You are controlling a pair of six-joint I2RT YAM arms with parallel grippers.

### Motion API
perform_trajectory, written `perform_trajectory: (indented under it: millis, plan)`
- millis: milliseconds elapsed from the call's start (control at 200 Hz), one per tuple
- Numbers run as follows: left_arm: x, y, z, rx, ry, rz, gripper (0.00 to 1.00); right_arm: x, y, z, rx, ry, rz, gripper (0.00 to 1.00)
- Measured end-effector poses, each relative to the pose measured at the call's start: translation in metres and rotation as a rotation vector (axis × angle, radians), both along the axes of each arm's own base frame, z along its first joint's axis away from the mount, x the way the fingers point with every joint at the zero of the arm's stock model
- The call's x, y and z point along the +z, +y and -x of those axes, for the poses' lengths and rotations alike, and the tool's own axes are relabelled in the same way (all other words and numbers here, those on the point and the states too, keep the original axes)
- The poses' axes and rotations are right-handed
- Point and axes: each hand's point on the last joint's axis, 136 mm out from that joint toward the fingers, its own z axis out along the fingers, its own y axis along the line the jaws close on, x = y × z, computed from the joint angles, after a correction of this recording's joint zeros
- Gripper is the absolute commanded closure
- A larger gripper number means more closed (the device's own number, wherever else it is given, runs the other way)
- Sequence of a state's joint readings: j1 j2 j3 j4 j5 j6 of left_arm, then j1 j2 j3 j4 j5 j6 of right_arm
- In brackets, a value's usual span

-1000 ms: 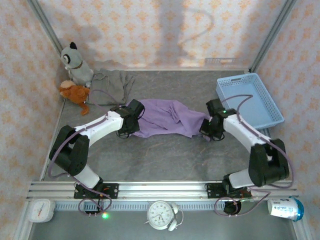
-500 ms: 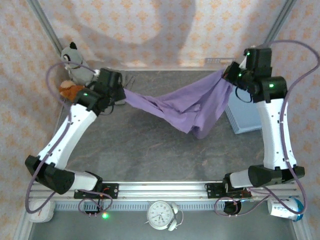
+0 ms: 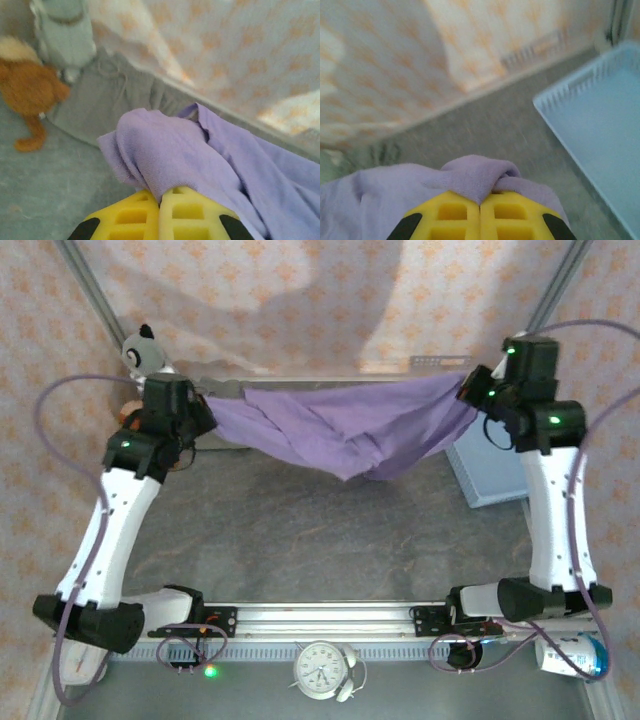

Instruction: Fold and stack the mixed laundry pile

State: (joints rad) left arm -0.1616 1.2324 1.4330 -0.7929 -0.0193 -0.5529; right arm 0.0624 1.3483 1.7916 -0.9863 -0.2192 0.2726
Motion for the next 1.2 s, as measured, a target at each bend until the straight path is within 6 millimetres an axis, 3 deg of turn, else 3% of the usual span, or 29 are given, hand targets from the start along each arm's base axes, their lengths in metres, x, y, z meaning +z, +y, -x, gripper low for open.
perform_trajectory:
  millis: [60, 135, 170, 225, 295, 365, 490, 570, 671, 726, 771, 841, 891, 951, 1001, 1056, 1106, 1146, 1201]
  plan:
    - [-0.053, -0.009, -0.001, -0.017, 0.118, 0.038, 1.00, -0.050, 0.004, -0.006, 0.007, 0.117, -0.018, 1.00]
    - [-0.116, -0.019, 0.015, -0.032, 0.272, 0.081, 1.00, -0.103, 0.011, -0.003, 0.023, 0.251, -0.053, 1.00]
    - [-0.132, -0.023, 0.023, -0.039, 0.316, 0.093, 1.00, -0.121, 0.015, 0.002, 0.035, 0.299, -0.075, 1.00]
    - [-0.137, -0.029, 0.031, -0.055, 0.333, 0.112, 1.00, -0.130, 0.021, 0.007, 0.054, 0.328, -0.103, 1.00]
    - [-0.117, -0.033, 0.032, -0.074, 0.268, 0.132, 1.00, -0.119, 0.028, 0.009, 0.089, 0.299, -0.135, 1.00]
    - [-0.073, -0.035, 0.030, -0.094, 0.148, 0.156, 1.00, -0.091, 0.035, 0.010, 0.126, 0.229, -0.159, 1.00]
    - [0.030, -0.037, 0.024, -0.122, -0.133, 0.199, 1.00, -0.004, 0.041, 0.011, 0.179, 0.008, -0.177, 1.00]
    - [0.077, -0.034, 0.024, -0.119, -0.267, 0.208, 1.00, 0.052, 0.041, 0.015, 0.191, -0.144, -0.172, 1.00]
    - [0.098, -0.024, 0.017, -0.066, -0.311, 0.182, 1.00, 0.086, 0.038, 0.004, 0.178, -0.239, -0.159, 1.00]
    - [0.095, -0.021, 0.007, -0.040, -0.298, 0.159, 1.00, 0.089, 0.036, -0.014, 0.160, -0.251, -0.153, 1.00]
    - [0.080, -0.018, -0.006, -0.017, -0.254, 0.132, 1.00, 0.083, 0.034, -0.037, 0.141, -0.235, -0.152, 0.99]
    - [0.046, -0.019, -0.022, 0.000, -0.151, 0.099, 1.00, 0.054, 0.036, -0.090, 0.120, -0.170, -0.158, 0.82]
    - [0.008, -0.022, -0.036, 0.003, -0.052, 0.079, 1.00, 0.020, 0.038, -0.131, 0.104, -0.100, -0.171, 0.60]
    - [-0.043, -0.024, -0.040, 0.002, 0.080, 0.056, 1.00, -0.049, 0.041, -0.180, 0.084, 0.027, -0.182, 0.42]
    - [-0.081, -0.027, -0.033, -0.002, 0.177, 0.044, 1.00, -0.116, 0.042, -0.201, 0.069, 0.158, -0.182, 0.31]
    - [-0.114, -0.031, -0.016, -0.015, 0.271, 0.034, 1.00, -0.182, 0.042, -0.202, 0.045, 0.300, -0.182, 0.25]
    - [-0.129, -0.036, -0.003, -0.029, 0.313, 0.029, 1.00, -0.230, 0.042, -0.185, 0.032, 0.426, -0.170, 0.24]
    - [-0.134, -0.039, 0.007, -0.040, 0.326, 0.029, 1.00, -0.251, 0.042, -0.169, 0.023, 0.498, -0.165, 0.23]
    - [-0.135, -0.041, 0.016, -0.048, 0.322, 0.035, 1.00, -0.259, 0.042, -0.152, 0.023, 0.533, -0.157, 0.23]
